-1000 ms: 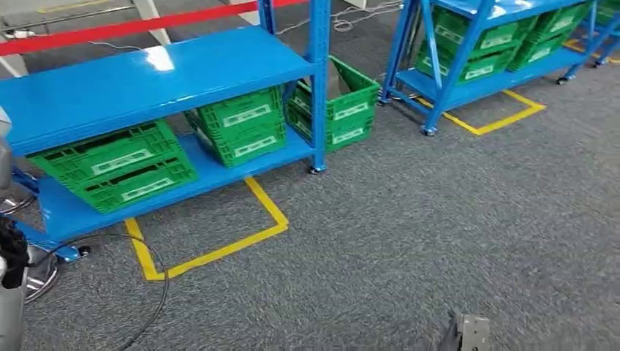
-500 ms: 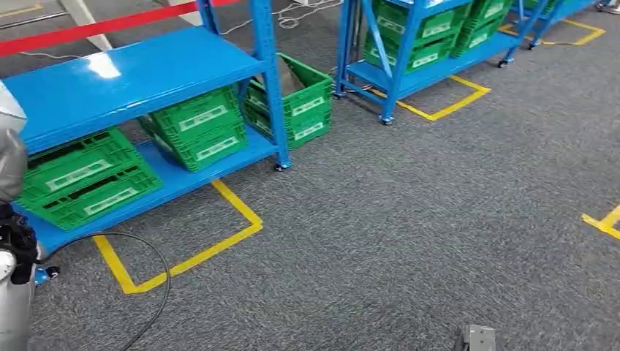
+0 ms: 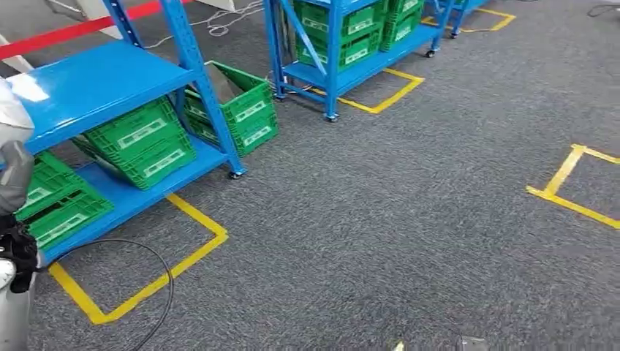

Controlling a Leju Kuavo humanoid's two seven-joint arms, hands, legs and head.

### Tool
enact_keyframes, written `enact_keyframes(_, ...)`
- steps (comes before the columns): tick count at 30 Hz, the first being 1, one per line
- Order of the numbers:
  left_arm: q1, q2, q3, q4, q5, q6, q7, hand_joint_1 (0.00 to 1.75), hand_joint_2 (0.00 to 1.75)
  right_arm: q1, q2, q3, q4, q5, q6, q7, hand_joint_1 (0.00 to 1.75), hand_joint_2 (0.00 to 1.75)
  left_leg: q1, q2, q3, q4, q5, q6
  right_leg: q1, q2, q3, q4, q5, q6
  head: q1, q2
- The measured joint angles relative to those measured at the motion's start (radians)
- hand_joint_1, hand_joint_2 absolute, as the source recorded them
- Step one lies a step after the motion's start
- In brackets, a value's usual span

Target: Take the parts from the cabinet and place them on the table.

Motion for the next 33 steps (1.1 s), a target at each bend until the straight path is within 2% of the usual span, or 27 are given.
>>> enact_keyframes(2, 0.0, -0.001, 0.0, -0.003, 0.002, -0.001, -0.003, 1.75, 1.75, 0.007, 0.0, 0.002, 0.005, 0.015, -0.003, 0.018, 0.0, 0.0, 0.0, 0.02, 0.002, -0.008, 0.006, 0.007, -0.001, 0.022, -0.006, -0.006, 0.006, 0.015, 0.0, 0.0)
enact_keyframes(3, -0.002, -0.003, 0.0, -0.004, 0.002, -0.003, -0.005, 1.75, 1.75, 0.011, -0.008, 0.004, 0.005, 0.023, -0.005, 0.027, 0.0, 0.0, 0.007, 0.04, 0.004, -0.018, 0.012, 0.014, -0.001, -0.005, -0.018, 0.005, -0.005, 0.015, 0.0, 0.0)
enact_keyframes(4, 0.002, -0.004, -0.001, -0.007, 0.003, -0.006, -0.007, 1.75, 1.75, 0.01, -0.008, 0.005, 0.007, 0.032, -0.008, 0.037, 0.0, 0.0, 0.007, 0.048, 0.004, -0.02, 0.014, 0.018, 0.006, -0.058, -0.034, 0.035, -0.031, 0.019, 0.008, 0.0)
enact_keyframes(5, 0.006, -0.005, 0.0, -0.011, 0.003, -0.008, -0.01, 1.75, 1.75, 0.008, -0.008, 0.007, 0.008, 0.04, -0.008, 0.048, 0.0, 0.0, 0.006, 0.062, 0.003, -0.02, 0.014, 0.021, 0.003, -0.091, -0.066, 0.103, -0.072, 0.025, 0.014, 0.0)
enact_keyframes(7, 0.014, -0.005, 0.002, -0.012, 0.005, -0.011, -0.013, 1.75, 1.75, 0.007, -0.008, 0.015, 0.009, 0.051, -0.008, 0.068, 0.0, 0.0, 0.005, 0.093, 0.002, -0.02, 0.014, 0.021, 0.0, -0.113, -0.141, 0.266, -0.139, 0.033, 0.012, 0.0)
enact_keyframes(8, 0.018, -0.006, 0.002, -0.012, 0.005, -0.011, -0.015, 1.75, 1.75, 0.009, -0.008, 0.018, 0.011, 0.055, -0.008, 0.076, 0.0, 0.0, 0.005, 0.107, 0.002, -0.02, 0.014, 0.021, -0.003, -0.115, -0.158, 0.307, -0.146, 0.037, 0.013, 0.0)
enact_keyframes(9, 0.024, -0.008, 0.002, -0.012, 0.005, -0.011, -0.017, 1.75, 1.75, 0.012, -0.009, 0.021, 0.012, 0.058, -0.007, 0.084, 0.0, 0.0, 0.005, 0.119, 0.002, -0.02, 0.013, 0.02, -0.005, -0.117, -0.15, 0.295, -0.131, 0.039, 0.013, 0.0)
enact_keyframes(10, 0.029, -0.009, 0.002, -0.013, 0.005, -0.011, -0.02, 1.75, 1.75, 0.013, -0.011, 0.023, 0.013, 0.061, -0.005, 0.092, 0.0, 0.0, 0.005, 0.13, 0.002, -0.019, 0.013, 0.019, -0.006, -0.121, -0.12, 0.244, -0.1, 0.041, 0.013, 0.0)
enact_keyframes(11, 0.035, -0.009, 0.003, -0.016, 0.006, -0.011, -0.024, 1.75, 1.75, 0.013, -0.014, 0.023, 0.014, 0.066, 0.0, 0.108, 0.0, 0.0, 0.006, 0.142, 0.003, -0.019, 0.011, 0.016, -0.007, -0.133, -0.069, 0.153, -0.058, 0.041, 0.012, 0.0)
enact_keyframes(12, 0.041, -0.01, 0.003, -0.02, 0.007, -0.011, -0.03, 1.75, 1.75, 0.012, -0.014, 0.024, 0.014, 0.07, 0.003, 0.133, 0.0, 0.0, 0.006, 0.153, 0.006, -0.018, 0.008, 0.012, -0.007, -0.162, -0.006, 0.048, -0.021, 0.04, 0.013, 0.0)
enact_keyframes(13, 0.044, -0.011, 0.003, -0.026, 0.008, -0.013, -0.034, 1.75, 1.75, 0.01, -0.014, 0.028, 0.014, 0.079, 0.008, 0.166, 0.0, 0.0, 0.0, 0.161, 0.008, -0.016, 0.006, 0.006, 0.001, -0.215, 0.02, -0.007, -0.034, 0.039, 0.014, 0.0)
enact_keyframes(14, 0.045, -0.012, 0.004, -0.027, 0.01, -0.013, -0.037, 1.75, 1.75, 0.008, -0.014, 0.031, 0.016, 0.088, 0.015, 0.199, 0.0, 0.0, -0.005, 0.167, 0.007, -0.011, 0.002, 0.0, 0.001, -0.2, 0.028, -0.009, -0.026, 0.024, 0.01, 0.0)
enact_keyframes(17, 0.044, -0.016, 0.003, -0.028, 0.011, -0.018, -0.04, 1.75, 1.75, 0.014, -0.014, 0.038, 0.024, 0.103, 0.02, 0.261, 0.0, 0.0, -0.005, 0.195, 0.012, -0.012, 0.003, -0.012, 0.004, -0.168, 0.02, -0.003, -0.025, 0.009, 0.009, 0.0)
enact_keyframes(18, 0.043, -0.017, 0.003, -0.028, 0.012, -0.018, -0.04, 1.75, 1.75, 0.015, -0.015, 0.039, 0.025, 0.105, 0.02, 0.266, 0.0, 0.0, 0.001, 0.186, 0.011, -0.009, -0.006, -0.022, -0.002, -0.157, 0.024, -0.008, -0.019, 0.0, 0.008, 0.0)
enact_keyframes(19, 0.043, -0.017, 0.002, -0.028, 0.012, -0.018, -0.04, 1.75, 1.75, 0.014, -0.015, 0.039, 0.025, 0.106, 0.02, 0.266, 0.0, 0.0, 0.005, 0.134, 0.004, 0.019, -0.032, -0.027, -0.003, -0.146, 0.022, -0.008, -0.017, -0.005, 0.006, 0.0)
enact_keyframes(20, 0.043, -0.017, 0.003, -0.028, 0.011, -0.018, -0.041, 1.75, 1.75, 0.012, -0.015, 0.041, 0.026, 0.108, 0.023, 0.272, 0.0, 0.0, 0.006, 0.107, -0.019, 0.078, -0.069, -0.027, -0.003, -0.136, 0.022, -0.008, -0.016, -0.012, 0.005, 0.0)
enact_keyframes(22, 0.043, -0.018, 0.003, -0.028, 0.013, -0.02, -0.041, 1.75, 1.75, 0.008, -0.015, 0.048, 0.028, 0.115, 0.043, 0.332, 0.0, 0.0, 0.006, 0.086, -0.09, 0.241, -0.143, -0.028, 0.0, -0.11, 0.021, -0.007, -0.014, -0.016, 0.001, 0.0)
enact_keyframes(23, 0.042, -0.018, 0.002, -0.027, 0.013, -0.024, -0.04, 1.75, 1.75, 0.009, -0.015, 0.048, 0.029, 0.117, 0.057, 0.359, 0.0, 0.0, 0.006, 0.085, -0.118, 0.302, -0.159, -0.027, 0.001, -0.096, 0.021, -0.007, -0.013, -0.017, 0.001, 0.0)
enact_keyframes(24, 0.039, -0.02, 0.0, -0.026, 0.015, -0.03, -0.038, 1.75, 1.75, 0.009, -0.015, 0.048, 0.032, 0.119, 0.082, 0.409, 0.0, 0.0, 0.006, 0.085, -0.124, 0.311, -0.148, -0.024, 0.003, -0.082, 0.021, -0.007, -0.013, -0.017, 0.001, 0.0)
enact_keyframes(25, 0.032, -0.021, -0.002, -0.024, 0.015, -0.033, -0.034, 1.75, 1.75, 0.009, -0.015, 0.048, 0.035, 0.121, 0.104, 0.456, 0.0, 0.0, 0.005, 0.084, -0.112, 0.28, -0.118, -0.02, 0.004, -0.068, 0.021, -0.005, -0.012, -0.018, 0.001, 0.0)
enact_keyframes(27, 0.017, -0.024, -0.008, -0.023, 0.018, -0.034, -0.033, 1.75, 1.75, 0.01, -0.014, 0.048, 0.037, 0.124, 0.138, 0.523, 0.0, 0.0, 0.005, 0.071, -0.049, 0.135, -0.03, -0.01, 0.006, -0.044, 0.021, -0.002, -0.012, -0.017, 0.001, 0.0)
enact_keyframes(28, 0.006, -0.026, -0.01, -0.022, 0.019, -0.034, -0.032, 1.75, 1.75, 0.01, -0.014, 0.048, 0.038, 0.126, 0.155, 0.551, 0.0, 0.0, 0.005, 0.038, -0.015, 0.055, 0.009, -0.004, 0.005, -0.032, 0.02, 0.0, -0.012, -0.016, 0.001, 0.0)
enact_keyframes(29, -0.007, -0.027, -0.016, -0.018, 0.021, -0.035, -0.031, 1.75, 1.75, 0.008, -0.014, 0.048, 0.04, 0.126, 0.168, 0.571, 0.0, 0.0, 0.007, -0.001, -0.004, 0.028, -0.001, 0.002, 0.011, -0.022, 0.012, 0.005, -0.011, -0.009, 0.002, 0.0)
enact_keyframes(30, -0.023, -0.03, -0.025, -0.014, 0.021, -0.036, -0.03, 1.75, 1.75, 0.004, -0.014, 0.048, 0.041, 0.126, 0.181, 0.598, 0.0, 0.0, 0.007, 0.007, 0.001, 0.005, -0.008, 0.001, 0.006, -0.012, 0.002, 0.007, -0.007, -0.003, 0.001, 0.0)
enact_keyframes(31, -0.032, -0.033, -0.031, -0.009, 0.021, -0.037, -0.028, 1.75, 1.75, 0.004, -0.013, 0.048, 0.042, 0.126, 0.189, 0.618, 0.0, 0.0, 0.003, 0.013, -0.003, 0.009, -0.006, 0.002, 0.002, -0.004, -0.004, 0.005, -0.002, 0.005, 0.004, 0.0)
enact_keyframes(32, -0.037, -0.035, -0.037, -0.007, 0.021, -0.038, -0.027, 1.75, 1.75, 0.007, -0.013, 0.048, 0.043, 0.126, 0.195, 0.63, 0.0, 0.0, 0.0, 0.021, -0.004, 0.009, -0.005, 0.005, -0.002, 0.006, -0.006, 0.0, 0.002, 0.012, 0.001, 0.0)
enact_keyframes(33, -0.041, -0.039, -0.044, -0.004, 0.021, -0.04, -0.027, 1.75, 1.75, 0.01, -0.014, 0.048, 0.044, 0.126, 0.199, 0.646, 0.0, 0.0, 0.005, 0.032, -0.001, -0.002, 0.0, 0.012, 0.002, 0.016, -0.009, -0.001, 0.005, 0.02, 0.003, 0.0)
